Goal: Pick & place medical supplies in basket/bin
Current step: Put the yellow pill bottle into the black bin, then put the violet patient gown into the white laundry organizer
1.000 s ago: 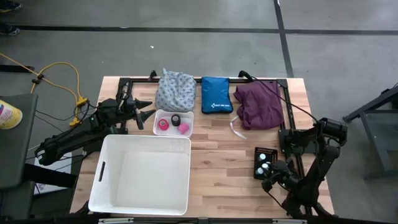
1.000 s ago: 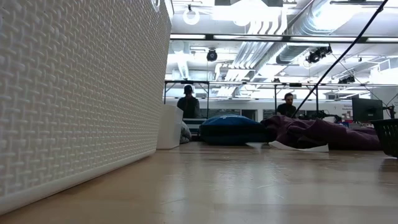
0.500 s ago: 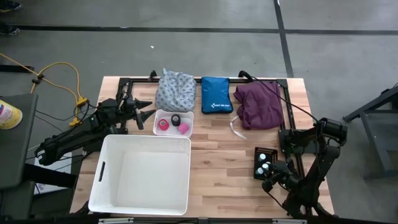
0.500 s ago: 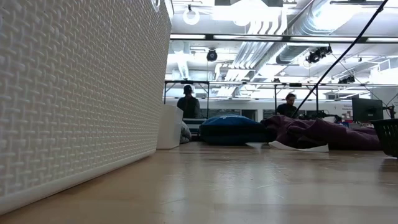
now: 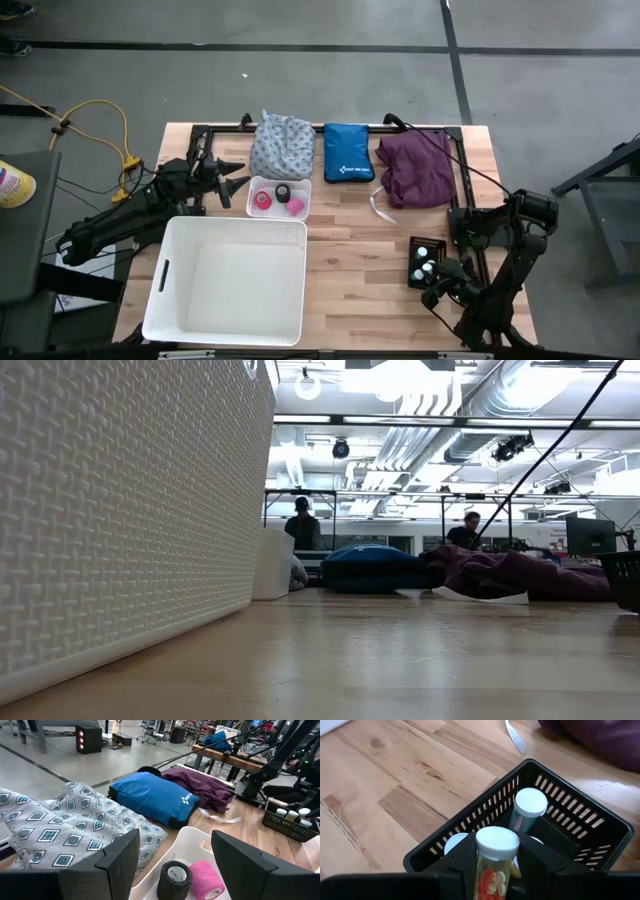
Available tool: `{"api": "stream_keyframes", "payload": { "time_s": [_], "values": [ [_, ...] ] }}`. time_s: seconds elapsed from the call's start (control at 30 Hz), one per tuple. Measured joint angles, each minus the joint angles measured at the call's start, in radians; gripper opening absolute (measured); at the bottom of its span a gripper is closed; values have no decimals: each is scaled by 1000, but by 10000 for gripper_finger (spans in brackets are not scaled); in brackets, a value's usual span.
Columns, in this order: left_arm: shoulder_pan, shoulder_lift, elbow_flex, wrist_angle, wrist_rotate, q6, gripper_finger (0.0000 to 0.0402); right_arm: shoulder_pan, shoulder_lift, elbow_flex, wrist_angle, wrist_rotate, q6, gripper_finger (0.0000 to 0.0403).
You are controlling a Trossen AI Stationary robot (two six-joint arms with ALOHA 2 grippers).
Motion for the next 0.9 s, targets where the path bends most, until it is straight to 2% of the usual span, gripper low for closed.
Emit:
{"api": "stream_keyframes", "payload": {
  "time_s": [0.33,0.9],
  "values": [
    [0,0,0,0,0,0,240,0,0,0,0,0,0,174],
    [0,0,0,0,0,0,240,0,0,0,-35,16,19,175]
  ]
}}
